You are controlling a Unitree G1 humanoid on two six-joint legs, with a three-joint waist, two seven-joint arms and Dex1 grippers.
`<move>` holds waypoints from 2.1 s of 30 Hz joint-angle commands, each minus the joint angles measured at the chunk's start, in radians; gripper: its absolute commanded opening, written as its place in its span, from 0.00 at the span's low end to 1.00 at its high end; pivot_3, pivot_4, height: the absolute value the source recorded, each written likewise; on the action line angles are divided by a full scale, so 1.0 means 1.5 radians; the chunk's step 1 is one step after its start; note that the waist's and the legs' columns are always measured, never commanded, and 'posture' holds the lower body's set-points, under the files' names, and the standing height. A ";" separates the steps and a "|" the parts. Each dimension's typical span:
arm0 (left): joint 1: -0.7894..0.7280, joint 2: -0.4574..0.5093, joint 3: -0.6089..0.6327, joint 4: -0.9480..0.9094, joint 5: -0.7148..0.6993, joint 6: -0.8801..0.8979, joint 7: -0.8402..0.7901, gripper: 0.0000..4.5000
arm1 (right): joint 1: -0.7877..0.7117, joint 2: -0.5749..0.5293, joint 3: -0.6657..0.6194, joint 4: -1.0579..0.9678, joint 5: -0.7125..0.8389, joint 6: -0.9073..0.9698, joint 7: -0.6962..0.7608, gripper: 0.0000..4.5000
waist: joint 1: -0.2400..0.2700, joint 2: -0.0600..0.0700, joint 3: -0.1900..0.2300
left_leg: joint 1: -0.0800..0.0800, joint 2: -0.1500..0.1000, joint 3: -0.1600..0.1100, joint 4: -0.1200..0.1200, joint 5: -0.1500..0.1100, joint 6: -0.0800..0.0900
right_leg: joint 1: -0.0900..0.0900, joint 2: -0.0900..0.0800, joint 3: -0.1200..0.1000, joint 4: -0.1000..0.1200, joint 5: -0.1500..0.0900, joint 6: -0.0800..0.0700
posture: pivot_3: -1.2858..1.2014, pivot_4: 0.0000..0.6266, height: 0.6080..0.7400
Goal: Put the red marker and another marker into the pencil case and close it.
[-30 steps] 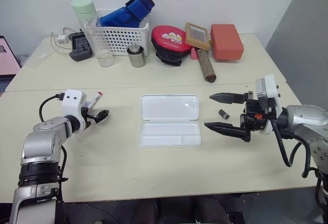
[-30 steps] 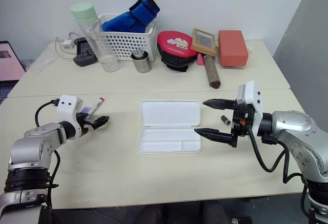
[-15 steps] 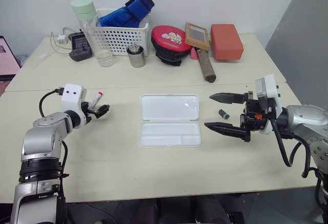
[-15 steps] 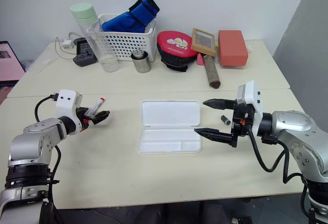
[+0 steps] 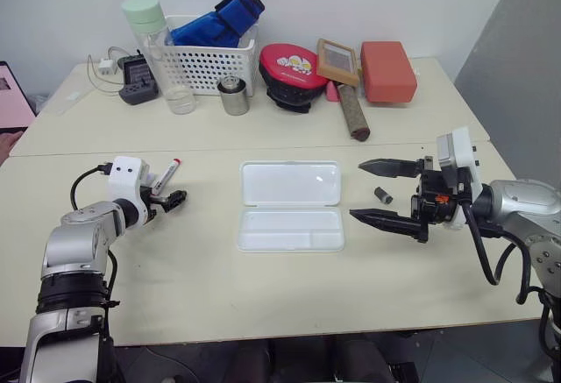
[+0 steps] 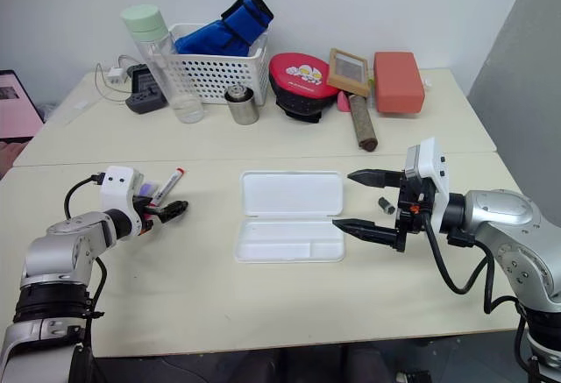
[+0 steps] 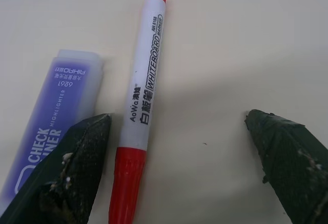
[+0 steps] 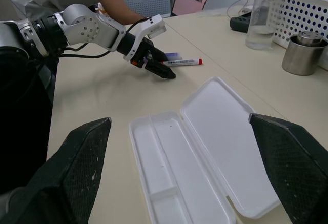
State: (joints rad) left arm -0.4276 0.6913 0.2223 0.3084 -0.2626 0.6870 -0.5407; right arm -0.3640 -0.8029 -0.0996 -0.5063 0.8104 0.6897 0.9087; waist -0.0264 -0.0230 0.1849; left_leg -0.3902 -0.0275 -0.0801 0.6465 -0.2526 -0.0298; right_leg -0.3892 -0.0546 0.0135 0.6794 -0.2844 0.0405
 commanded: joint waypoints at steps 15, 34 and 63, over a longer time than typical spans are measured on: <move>0.000 -0.008 -0.008 -0.008 0.006 -0.009 -0.010 0.20 | -0.005 -0.006 -0.025 -0.012 0.006 -0.008 -0.002 1.00 | 0.000 0.000 0.000 | 0.000 0.000 0.000 0.000 0.000 0.000 | 0.000 0.000 0.000 0.000 0.000 0.000 | 0.52 0.24 1.00; -0.010 -0.003 -0.011 -0.023 0.005 -0.018 -0.021 0.09 | -0.003 -0.012 -0.048 -0.027 0.034 -0.020 0.030 1.00 | 0.000 0.000 0.000 | 0.000 0.000 0.000 0.000 0.000 0.000 | 0.000 0.000 0.000 0.000 0.000 0.000 | 0.52 0.24 1.00; -0.182 0.059 -0.358 -0.153 0.048 -0.237 -0.490 0.09 | 0.095 -0.028 -0.148 -0.105 0.045 -0.028 -0.038 1.00 | 0.000 -0.001 0.001 | -0.001 0.000 0.001 0.000 0.000 0.000 | 0.000 0.003 0.000 -0.001 0.000 0.000 | 0.52 0.24 1.00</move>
State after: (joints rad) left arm -0.7063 0.7923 -0.2862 0.0574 -0.2287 0.3874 -1.2610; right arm -0.2229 -0.8360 -0.2859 -0.6229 0.8564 0.6564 0.8662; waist -0.0269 -0.0242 0.1857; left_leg -0.3915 -0.0276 -0.0790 0.6468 -0.2526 -0.0295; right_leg -0.3890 -0.0498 0.0139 0.6785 -0.2845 0.0405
